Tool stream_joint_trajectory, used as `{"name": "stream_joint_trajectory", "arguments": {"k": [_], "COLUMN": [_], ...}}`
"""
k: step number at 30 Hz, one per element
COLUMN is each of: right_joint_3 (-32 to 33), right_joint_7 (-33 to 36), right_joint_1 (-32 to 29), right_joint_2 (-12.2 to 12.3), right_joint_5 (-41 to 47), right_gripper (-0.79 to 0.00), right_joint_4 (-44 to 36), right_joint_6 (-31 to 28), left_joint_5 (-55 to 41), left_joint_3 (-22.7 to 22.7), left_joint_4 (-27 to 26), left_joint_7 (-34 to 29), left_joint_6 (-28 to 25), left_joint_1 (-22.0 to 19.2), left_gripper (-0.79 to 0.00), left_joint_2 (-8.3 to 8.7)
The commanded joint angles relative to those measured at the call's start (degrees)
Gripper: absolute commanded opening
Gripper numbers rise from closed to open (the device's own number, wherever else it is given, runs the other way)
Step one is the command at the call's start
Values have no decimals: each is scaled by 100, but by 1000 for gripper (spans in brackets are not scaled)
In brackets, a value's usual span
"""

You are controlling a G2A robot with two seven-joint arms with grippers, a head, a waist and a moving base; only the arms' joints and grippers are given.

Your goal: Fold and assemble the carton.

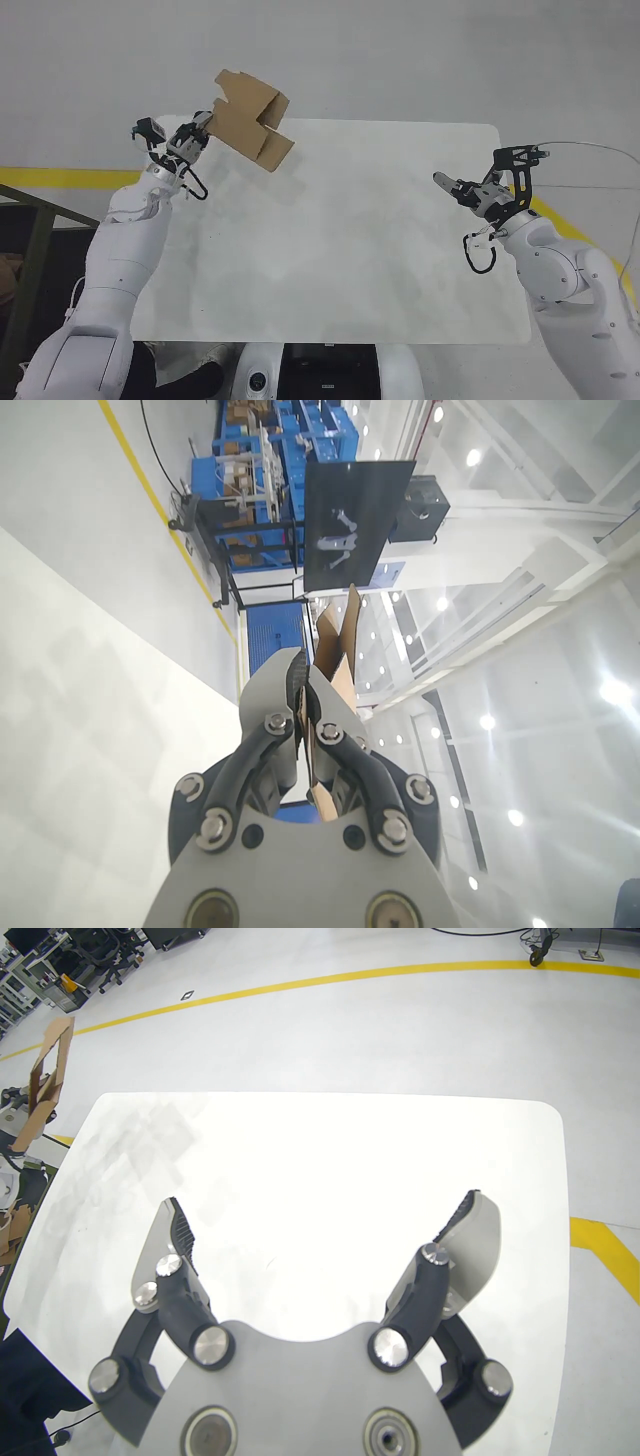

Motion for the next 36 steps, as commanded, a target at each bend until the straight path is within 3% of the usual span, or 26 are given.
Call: {"name": "stream_joint_trajectory", "arguments": {"k": [1, 12, 21, 25, 36], "right_joint_3": [0, 0, 0, 0, 0], "right_joint_7": [0, 0, 0, 0, 0], "right_joint_1": [0, 0, 0, 0, 0], "right_joint_2": [0, 0, 0, 0, 0], "right_joint_5": [0, 0, 0, 0, 0], "right_gripper": [0, 0, 0, 0, 0], "right_joint_4": [0, 0, 0, 0, 0], "right_joint_6": [0, 0, 0, 0, 0], "left_joint_5": [25, -115, 376, 744, 1057], "left_joint_3": [68, 382, 653, 782, 861], "left_joint_4": [-278, -1538, -1848, -1978, -2191], "left_joint_7": [-171, -1160, -1290, -1540, -1698], "left_joint_6": [17, 40, 10, -337, -392], "left_joint_1": [69, 423, 595, 727, 813], "left_gripper": [-785, -785, -785, -785, -785], "left_joint_2": [-13, -68, -107, -106, -99]}}
